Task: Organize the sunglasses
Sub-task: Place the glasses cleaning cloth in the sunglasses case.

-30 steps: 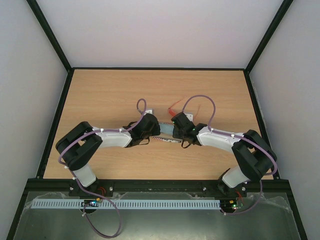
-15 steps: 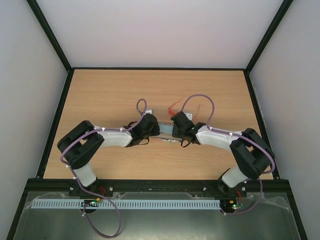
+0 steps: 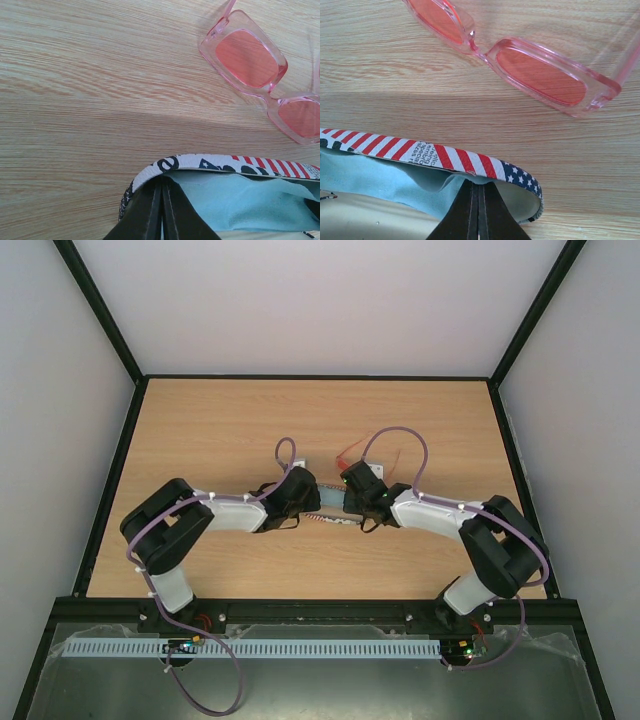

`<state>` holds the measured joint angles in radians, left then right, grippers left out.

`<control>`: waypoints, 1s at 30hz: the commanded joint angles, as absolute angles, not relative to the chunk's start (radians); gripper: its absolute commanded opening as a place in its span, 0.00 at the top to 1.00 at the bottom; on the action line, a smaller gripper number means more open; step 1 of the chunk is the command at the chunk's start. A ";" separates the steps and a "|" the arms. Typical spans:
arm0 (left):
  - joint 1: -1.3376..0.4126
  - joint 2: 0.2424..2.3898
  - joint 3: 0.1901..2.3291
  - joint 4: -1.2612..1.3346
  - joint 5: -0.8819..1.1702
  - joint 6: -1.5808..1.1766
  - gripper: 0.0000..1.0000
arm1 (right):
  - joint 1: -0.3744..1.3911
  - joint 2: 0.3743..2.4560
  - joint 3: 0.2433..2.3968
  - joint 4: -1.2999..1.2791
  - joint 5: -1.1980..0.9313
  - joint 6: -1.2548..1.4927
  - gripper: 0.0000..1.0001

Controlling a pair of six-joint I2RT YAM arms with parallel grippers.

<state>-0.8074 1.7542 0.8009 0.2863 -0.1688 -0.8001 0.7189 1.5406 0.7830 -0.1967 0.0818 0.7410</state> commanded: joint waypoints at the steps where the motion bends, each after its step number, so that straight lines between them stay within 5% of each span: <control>1: -0.801 1.768 0.821 0.309 -0.170 -0.793 0.98 | 0.712 1.564 0.809 -0.204 0.104 0.734 0.99; 22: -0.791 1.771 0.824 0.296 -0.169 -0.798 0.97 | 0.705 1.574 0.811 -0.200 0.099 0.734 0.88; 30: -0.792 1.747 0.815 0.276 -0.172 -0.804 0.83 | 0.704 1.548 0.813 -0.211 0.102 0.735 0.84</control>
